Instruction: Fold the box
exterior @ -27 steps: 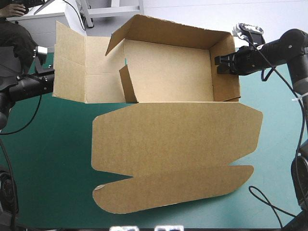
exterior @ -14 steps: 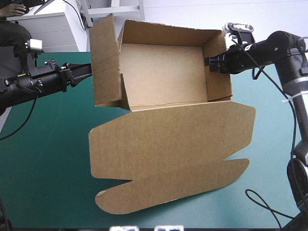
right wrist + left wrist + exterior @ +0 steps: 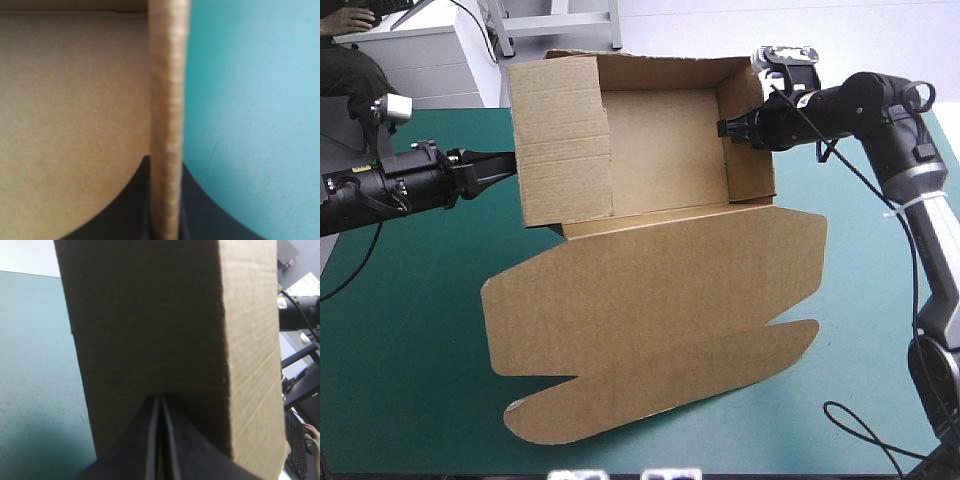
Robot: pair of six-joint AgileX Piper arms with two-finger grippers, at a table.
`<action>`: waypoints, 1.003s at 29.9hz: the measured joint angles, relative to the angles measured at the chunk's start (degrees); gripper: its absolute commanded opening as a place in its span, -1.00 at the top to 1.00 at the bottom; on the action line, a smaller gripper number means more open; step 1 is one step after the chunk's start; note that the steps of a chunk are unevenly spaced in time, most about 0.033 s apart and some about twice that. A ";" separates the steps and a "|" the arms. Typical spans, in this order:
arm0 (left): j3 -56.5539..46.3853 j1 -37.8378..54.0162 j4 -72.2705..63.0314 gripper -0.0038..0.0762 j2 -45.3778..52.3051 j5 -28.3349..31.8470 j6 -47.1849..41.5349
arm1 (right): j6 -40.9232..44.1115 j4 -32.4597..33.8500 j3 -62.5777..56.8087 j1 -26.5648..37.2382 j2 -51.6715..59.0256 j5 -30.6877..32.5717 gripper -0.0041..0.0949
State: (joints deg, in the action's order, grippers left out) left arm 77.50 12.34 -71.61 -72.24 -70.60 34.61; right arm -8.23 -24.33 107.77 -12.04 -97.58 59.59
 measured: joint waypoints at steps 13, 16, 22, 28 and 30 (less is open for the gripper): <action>0.00 0.00 0.62 0.03 0.00 0.00 -0.37 | 4.91 8.05 -0.06 -5.56 0.00 -4.68 0.94; 0.00 0.00 1.64 -0.09 0.00 0.00 -0.47 | 5.73 8.57 -0.06 -6.04 0.00 -5.51 0.94; 0.00 0.00 7.68 -0.18 0.00 0.00 -0.96 | 5.97 8.97 -0.11 -6.40 0.00 -5.91 0.92; 0.00 0.00 9.64 -0.18 0.00 -0.35 -0.96 | 8.23 11.81 -0.16 -10.20 -1.04 -6.95 0.92; 0.00 0.00 10.12 -0.18 0.00 -0.35 -0.96 | 9.53 13.04 -0.16 -11.95 -1.86 -7.60 0.92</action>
State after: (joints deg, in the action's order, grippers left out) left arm 77.50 12.34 -61.49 -72.24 -70.95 33.65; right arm 1.29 -11.29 107.61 -23.99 -99.45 51.99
